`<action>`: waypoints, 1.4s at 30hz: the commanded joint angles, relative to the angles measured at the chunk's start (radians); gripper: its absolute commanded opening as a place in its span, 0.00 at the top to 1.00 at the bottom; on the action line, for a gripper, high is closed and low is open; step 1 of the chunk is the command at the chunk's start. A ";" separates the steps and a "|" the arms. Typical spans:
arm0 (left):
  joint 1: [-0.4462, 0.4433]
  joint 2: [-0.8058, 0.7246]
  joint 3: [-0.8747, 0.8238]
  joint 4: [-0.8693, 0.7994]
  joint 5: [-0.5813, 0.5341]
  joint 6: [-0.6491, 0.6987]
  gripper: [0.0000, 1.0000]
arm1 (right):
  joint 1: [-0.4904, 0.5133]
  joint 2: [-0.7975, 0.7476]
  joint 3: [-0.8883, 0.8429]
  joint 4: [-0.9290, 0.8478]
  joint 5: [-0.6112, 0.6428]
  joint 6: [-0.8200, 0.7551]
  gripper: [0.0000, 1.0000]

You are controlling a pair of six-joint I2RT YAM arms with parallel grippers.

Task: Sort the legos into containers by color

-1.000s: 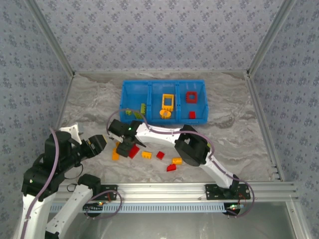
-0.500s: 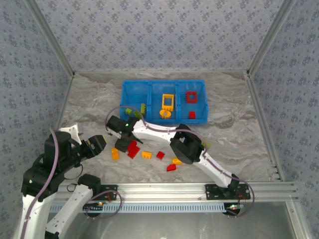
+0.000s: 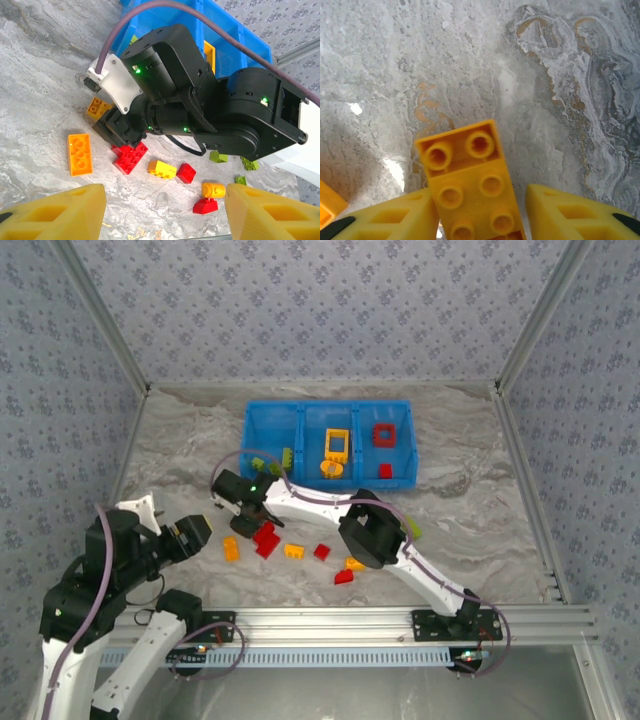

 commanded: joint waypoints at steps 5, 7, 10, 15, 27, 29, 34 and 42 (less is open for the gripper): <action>0.001 -0.026 0.016 -0.060 0.018 -0.011 0.35 | -0.007 -0.084 -0.067 0.057 -0.021 0.051 0.63; 0.001 -0.021 0.013 -0.032 0.054 -0.004 0.34 | -0.007 -0.162 -0.139 0.100 -0.012 0.067 0.64; 0.001 0.002 -0.006 0.055 0.169 -0.002 0.34 | -0.022 -0.318 -0.283 0.176 0.014 0.110 0.65; -0.002 0.095 -0.038 0.222 0.321 -0.022 0.34 | -0.091 -0.608 -0.577 0.302 0.046 0.226 0.66; -0.615 0.444 -0.005 0.444 -0.230 -0.018 0.35 | -0.375 -0.710 -0.769 0.340 -0.090 0.458 0.66; -0.668 0.482 -0.011 0.477 -0.298 -0.028 0.35 | -0.392 -0.646 -0.718 0.321 -0.099 0.474 0.66; -0.714 0.514 -0.046 0.552 -0.344 -0.056 0.36 | -0.429 -0.512 -0.624 0.279 -0.130 0.524 0.66; -0.722 0.511 -0.041 0.541 -0.354 -0.052 0.36 | -0.447 -0.425 -0.558 0.268 -0.138 0.542 0.62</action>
